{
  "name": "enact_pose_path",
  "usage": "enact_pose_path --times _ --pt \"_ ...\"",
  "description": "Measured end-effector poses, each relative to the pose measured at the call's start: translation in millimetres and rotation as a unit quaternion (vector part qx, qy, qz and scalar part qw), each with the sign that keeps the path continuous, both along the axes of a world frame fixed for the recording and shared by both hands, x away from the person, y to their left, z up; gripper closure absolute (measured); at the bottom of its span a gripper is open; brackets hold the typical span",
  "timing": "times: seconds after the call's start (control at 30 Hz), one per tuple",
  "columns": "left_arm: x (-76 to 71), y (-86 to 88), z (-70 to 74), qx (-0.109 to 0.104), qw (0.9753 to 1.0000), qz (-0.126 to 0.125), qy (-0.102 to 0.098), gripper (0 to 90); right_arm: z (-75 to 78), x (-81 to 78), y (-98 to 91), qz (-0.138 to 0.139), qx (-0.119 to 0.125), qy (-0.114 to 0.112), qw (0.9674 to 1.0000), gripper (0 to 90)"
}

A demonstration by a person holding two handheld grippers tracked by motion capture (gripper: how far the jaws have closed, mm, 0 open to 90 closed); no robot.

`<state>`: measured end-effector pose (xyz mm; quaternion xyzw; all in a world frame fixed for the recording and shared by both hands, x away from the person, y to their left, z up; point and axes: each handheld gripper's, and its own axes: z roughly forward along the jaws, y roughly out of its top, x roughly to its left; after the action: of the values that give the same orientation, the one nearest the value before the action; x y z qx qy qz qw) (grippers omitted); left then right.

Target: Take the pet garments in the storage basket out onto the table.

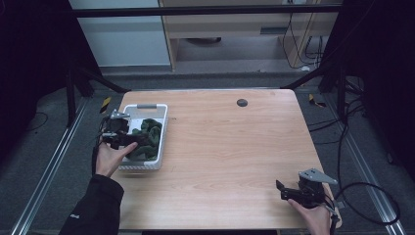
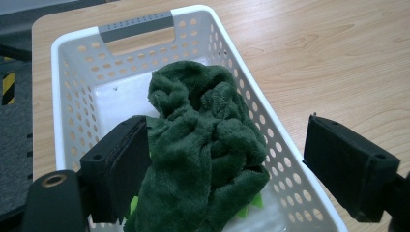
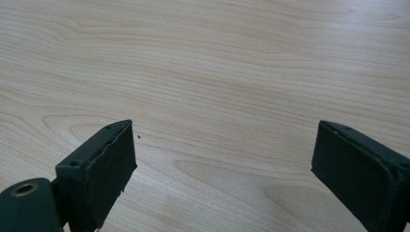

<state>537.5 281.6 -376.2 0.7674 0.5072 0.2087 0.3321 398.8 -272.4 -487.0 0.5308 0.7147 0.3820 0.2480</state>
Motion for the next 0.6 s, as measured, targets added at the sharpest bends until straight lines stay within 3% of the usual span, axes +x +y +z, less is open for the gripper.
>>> enact_pose_path --times 0.6 --pt "17.6 -3.0 -16.1 0.020 0.9989 0.003 0.042 15.6 -1.3 0.8 0.7 0.004 0.004 0.009 0.9999 8.5"
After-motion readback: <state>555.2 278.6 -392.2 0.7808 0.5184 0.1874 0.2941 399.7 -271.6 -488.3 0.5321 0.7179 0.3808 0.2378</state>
